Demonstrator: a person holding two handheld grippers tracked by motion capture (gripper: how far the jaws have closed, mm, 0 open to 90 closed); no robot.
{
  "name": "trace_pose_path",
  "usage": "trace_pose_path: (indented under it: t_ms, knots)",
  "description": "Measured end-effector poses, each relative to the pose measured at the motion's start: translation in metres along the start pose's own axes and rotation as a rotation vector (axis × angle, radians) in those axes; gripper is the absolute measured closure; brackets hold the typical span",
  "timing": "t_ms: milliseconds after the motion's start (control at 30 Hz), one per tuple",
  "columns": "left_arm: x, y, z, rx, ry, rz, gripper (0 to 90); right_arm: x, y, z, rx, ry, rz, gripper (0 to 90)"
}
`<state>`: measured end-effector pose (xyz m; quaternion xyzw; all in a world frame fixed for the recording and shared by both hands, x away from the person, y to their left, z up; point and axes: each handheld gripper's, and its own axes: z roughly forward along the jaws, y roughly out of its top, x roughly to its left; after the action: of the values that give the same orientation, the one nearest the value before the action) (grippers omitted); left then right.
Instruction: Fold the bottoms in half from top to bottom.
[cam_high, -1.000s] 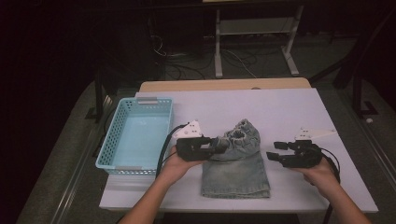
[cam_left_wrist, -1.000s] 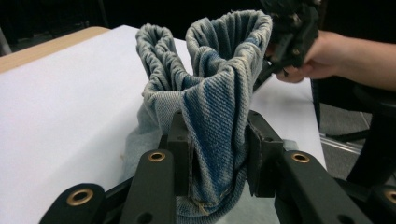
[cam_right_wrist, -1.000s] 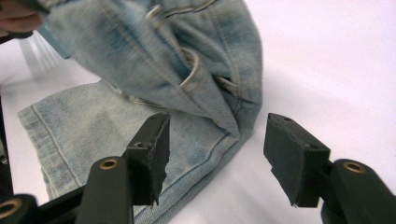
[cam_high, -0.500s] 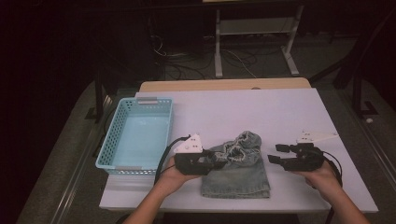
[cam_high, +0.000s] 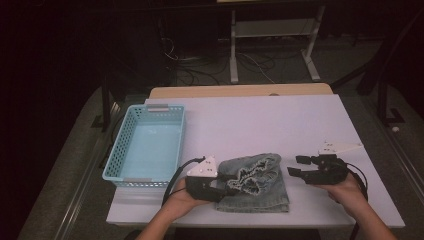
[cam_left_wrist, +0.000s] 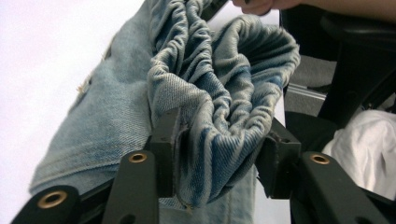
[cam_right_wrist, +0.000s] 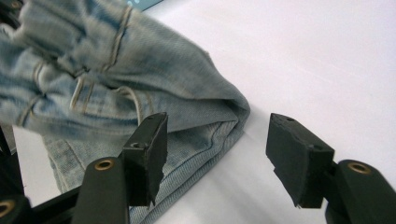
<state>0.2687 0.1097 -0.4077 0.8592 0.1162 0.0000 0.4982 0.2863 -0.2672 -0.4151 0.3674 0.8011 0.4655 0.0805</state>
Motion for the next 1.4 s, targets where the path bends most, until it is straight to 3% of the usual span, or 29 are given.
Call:
trace_pose_path:
  t_ms: [233,433,600,900,1100,1167,1400]
  knots:
    - [-0.008,-0.007,-0.003,0.041,-0.023,-0.001,44.1,0.001,0.0,0.002,0.006,0.004,-0.007,37.9]
    - [-0.013,-0.012,-0.011,0.041,-0.032,-0.016,37.6,0.001,0.001,0.003,0.013,0.011,-0.011,37.2]
    - [-0.009,-0.011,-0.021,0.002,0.015,-0.052,32.5,0.0,0.003,0.006,0.014,0.016,-0.019,36.9]
    - [0.004,0.0,-0.012,-0.008,0.104,-0.133,22.8,-0.001,0.01,0.008,0.009,0.024,-0.024,35.6]
    - [0.015,0.008,-0.009,-0.007,0.168,-0.16,18.0,-0.003,0.019,0.009,-0.007,0.028,-0.021,34.8]
    - [0.023,0.013,-0.007,-0.004,0.203,-0.186,17.2,-0.003,0.022,0.011,-0.009,0.03,-0.023,34.7]
    - [0.041,0.022,-0.003,-0.003,0.251,-0.234,17.4,-0.002,0.031,0.018,-0.007,0.035,-0.037,34.6]
